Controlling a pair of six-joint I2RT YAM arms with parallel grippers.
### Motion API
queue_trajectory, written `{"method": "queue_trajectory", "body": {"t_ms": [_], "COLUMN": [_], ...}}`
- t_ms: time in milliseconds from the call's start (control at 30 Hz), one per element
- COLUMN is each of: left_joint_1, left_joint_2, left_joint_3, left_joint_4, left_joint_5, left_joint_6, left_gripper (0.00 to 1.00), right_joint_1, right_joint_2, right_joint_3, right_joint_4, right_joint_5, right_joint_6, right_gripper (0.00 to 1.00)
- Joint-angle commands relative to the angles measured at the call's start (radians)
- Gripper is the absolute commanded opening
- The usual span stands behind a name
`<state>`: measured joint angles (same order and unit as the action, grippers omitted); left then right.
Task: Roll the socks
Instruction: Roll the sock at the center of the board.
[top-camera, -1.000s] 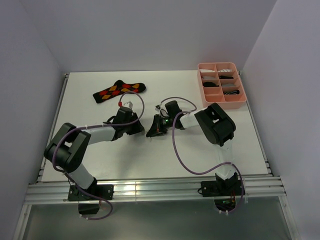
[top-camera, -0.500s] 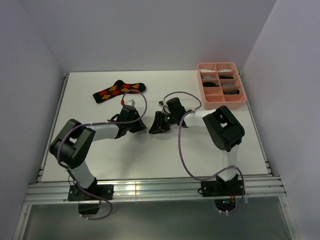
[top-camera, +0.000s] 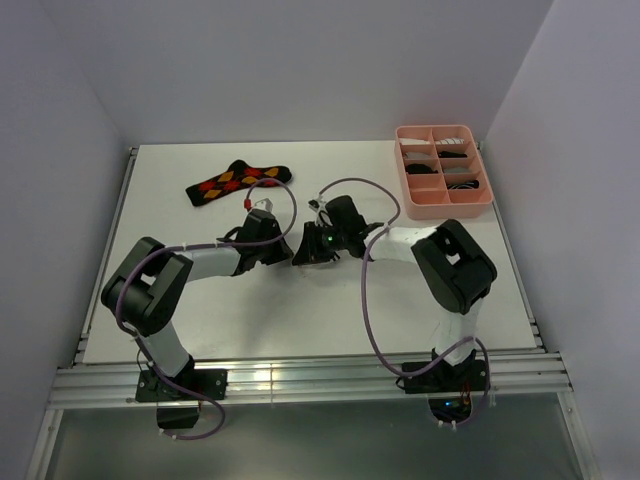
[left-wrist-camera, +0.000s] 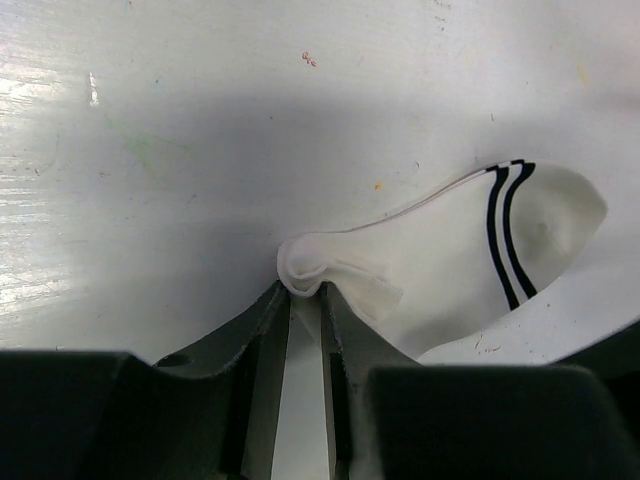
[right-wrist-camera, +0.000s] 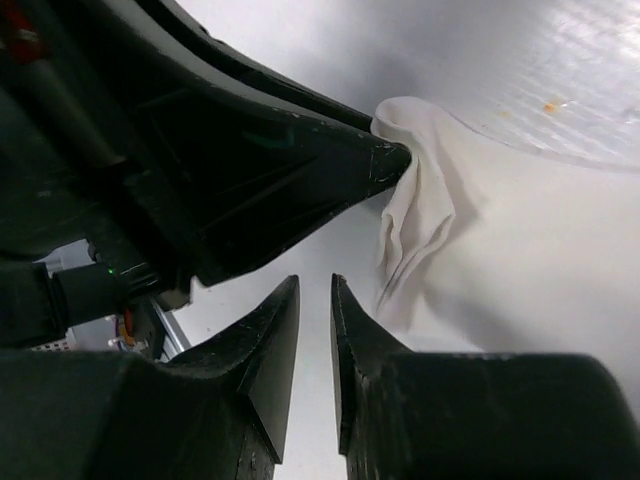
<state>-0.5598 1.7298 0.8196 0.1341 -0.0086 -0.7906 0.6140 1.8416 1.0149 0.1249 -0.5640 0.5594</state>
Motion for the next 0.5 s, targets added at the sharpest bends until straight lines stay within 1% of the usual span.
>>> {"method": "queue_trajectory", "body": {"t_ms": [0,133,233,300,467], "left_joint_1": [-0.017,-0.022,-0.022,-0.022,-0.022], "left_joint_2": [0.051,0.047,0.042,0.039,0.04], "left_joint_3": [-0.023,-0.028,-0.03,-0.03,-0.027], "left_joint_4": [-0.166,-0.168,-0.174,-0.174,-0.175], "left_joint_5": [-0.031,-0.033,-0.037,-0.039,-0.034], "left_joint_6": [0.024,0.024,0.025,0.027,0.034], "left_gripper": [0.26,0.25,0.25,0.25,0.25], "right_joint_1": [0.01,0.009,-0.005,-0.02,-0.026], "right_joint_2": [0.056,0.1,0.108,0.084,-0.004], "right_joint_3": [0.027,0.021,-0.024,-0.053,-0.094], "right_joint_4": [0.111,0.114,0.123,0.146,0.095], "right_joint_5": [-0.008,0.025,0.053,0.059,0.098], "right_joint_6": [0.017,0.002,0.011,0.019,-0.032], "right_gripper": [0.26,0.25,0.25,0.25,0.25]}}
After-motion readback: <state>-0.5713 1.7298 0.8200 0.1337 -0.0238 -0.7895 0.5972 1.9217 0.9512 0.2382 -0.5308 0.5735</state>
